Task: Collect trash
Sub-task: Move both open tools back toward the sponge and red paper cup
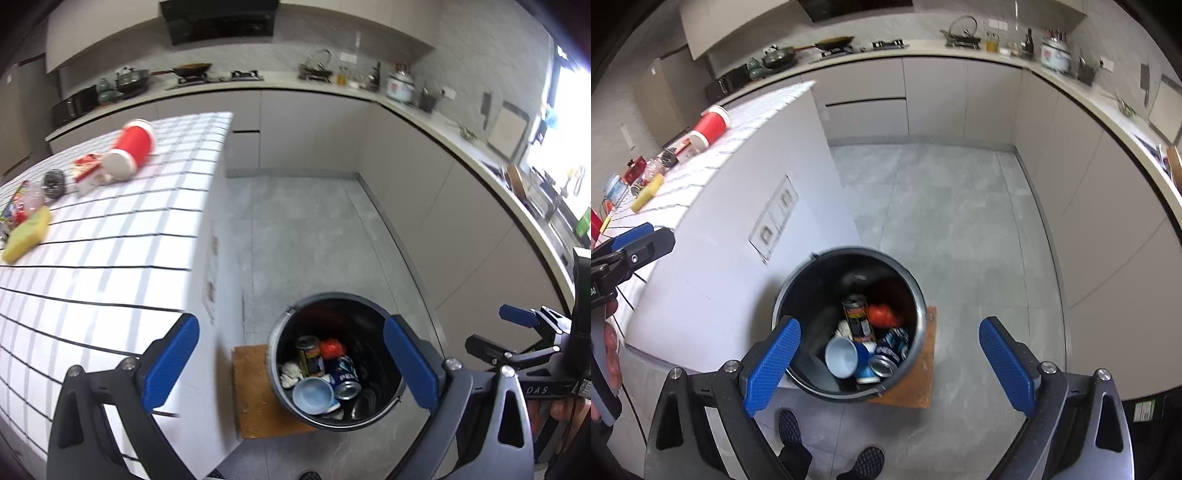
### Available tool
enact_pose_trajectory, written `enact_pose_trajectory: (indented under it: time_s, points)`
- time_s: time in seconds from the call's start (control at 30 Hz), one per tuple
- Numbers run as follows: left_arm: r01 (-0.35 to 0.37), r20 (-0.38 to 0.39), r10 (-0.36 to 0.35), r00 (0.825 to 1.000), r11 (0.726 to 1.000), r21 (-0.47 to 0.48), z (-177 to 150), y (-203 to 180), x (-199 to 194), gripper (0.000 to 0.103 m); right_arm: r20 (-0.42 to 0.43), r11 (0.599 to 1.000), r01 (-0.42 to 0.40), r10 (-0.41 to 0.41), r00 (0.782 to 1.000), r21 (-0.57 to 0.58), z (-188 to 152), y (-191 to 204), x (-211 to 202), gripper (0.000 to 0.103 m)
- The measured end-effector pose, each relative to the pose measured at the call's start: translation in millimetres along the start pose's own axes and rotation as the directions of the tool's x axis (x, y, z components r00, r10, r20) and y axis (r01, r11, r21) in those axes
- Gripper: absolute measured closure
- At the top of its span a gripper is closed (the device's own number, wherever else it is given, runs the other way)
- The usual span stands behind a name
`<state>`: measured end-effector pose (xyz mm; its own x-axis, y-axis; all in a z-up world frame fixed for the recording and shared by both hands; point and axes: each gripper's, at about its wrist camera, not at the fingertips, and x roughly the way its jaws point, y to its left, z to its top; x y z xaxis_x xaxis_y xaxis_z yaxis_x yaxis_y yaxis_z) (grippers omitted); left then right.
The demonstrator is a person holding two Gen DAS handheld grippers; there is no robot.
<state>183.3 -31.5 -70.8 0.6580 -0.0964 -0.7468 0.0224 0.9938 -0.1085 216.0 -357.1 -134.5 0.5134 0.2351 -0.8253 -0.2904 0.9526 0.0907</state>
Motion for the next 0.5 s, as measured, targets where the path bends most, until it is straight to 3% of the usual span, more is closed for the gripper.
enact_pose_trajectory:
  time_s: [0.27, 0.5]
  points:
    - [-0.066, 0.029, 0.068, 0.997, 0.996, -0.052, -3.9, 58.0, -22.2, 0.003, 0.054, 0.997, -0.055, 0.059, 0.997, -0.059, 25.8, 53.9, -7.2, 0.004]
    - [-0.124, 0.049, 0.132, 0.990, 0.984, -0.130, -13.5, 135.4, -38.9, 0.004, 0.070, 0.991, -0.066, 0.074, 0.995, -0.112, 43.7, 113.1, -5.5, 0.004]
